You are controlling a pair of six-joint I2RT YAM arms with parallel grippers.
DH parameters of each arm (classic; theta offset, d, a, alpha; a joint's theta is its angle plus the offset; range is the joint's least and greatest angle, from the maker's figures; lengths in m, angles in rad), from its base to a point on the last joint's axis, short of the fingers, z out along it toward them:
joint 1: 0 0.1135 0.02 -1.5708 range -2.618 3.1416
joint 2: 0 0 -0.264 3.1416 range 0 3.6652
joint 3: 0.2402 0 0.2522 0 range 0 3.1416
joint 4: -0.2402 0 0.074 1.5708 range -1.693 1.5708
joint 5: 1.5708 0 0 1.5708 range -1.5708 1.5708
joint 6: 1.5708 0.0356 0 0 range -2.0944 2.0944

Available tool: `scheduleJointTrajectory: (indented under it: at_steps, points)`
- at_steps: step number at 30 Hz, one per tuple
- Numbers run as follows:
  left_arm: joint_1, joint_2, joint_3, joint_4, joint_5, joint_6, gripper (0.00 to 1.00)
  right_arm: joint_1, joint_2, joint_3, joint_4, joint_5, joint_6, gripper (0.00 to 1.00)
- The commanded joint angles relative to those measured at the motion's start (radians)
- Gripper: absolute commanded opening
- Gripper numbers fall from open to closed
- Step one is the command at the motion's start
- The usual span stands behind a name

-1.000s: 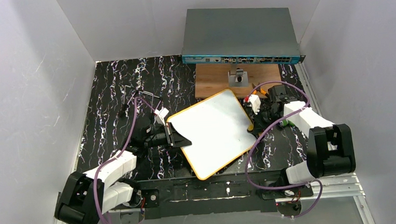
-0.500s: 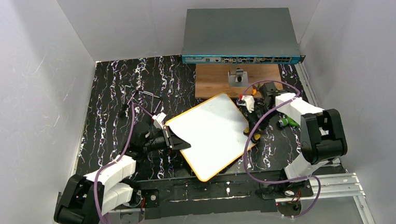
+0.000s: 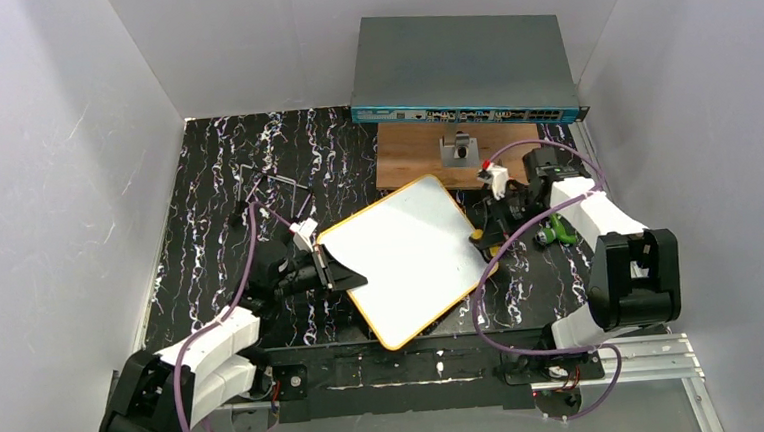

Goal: Erase the whiteboard

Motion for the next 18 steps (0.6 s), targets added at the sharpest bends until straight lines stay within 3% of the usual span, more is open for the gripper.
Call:
scheduleJointTrajectory:
  at_steps: [1, 8, 14, 18]
  points:
    - [0.000, -0.093, -0.027, 0.078, -0.101, -0.009, 0.00, -0.058, 0.000, -0.007, 0.041, 0.073, 0.126, 0.01]
    - [-0.001, -0.217, -0.057, -0.033, -0.229, -0.041, 0.00, -0.057, 0.084, -0.023, 0.072, 0.110, 0.191, 0.01]
    - [-0.004, -0.195, -0.062, -0.029, -0.217, -0.048, 0.00, -0.055, 0.205, 0.063, 0.097, 0.105, 0.262, 0.01]
    - [-0.003, -0.176, -0.066, -0.020, -0.209, -0.046, 0.00, -0.047, 0.190, 0.072, 0.133, 0.078, 0.272, 0.01]
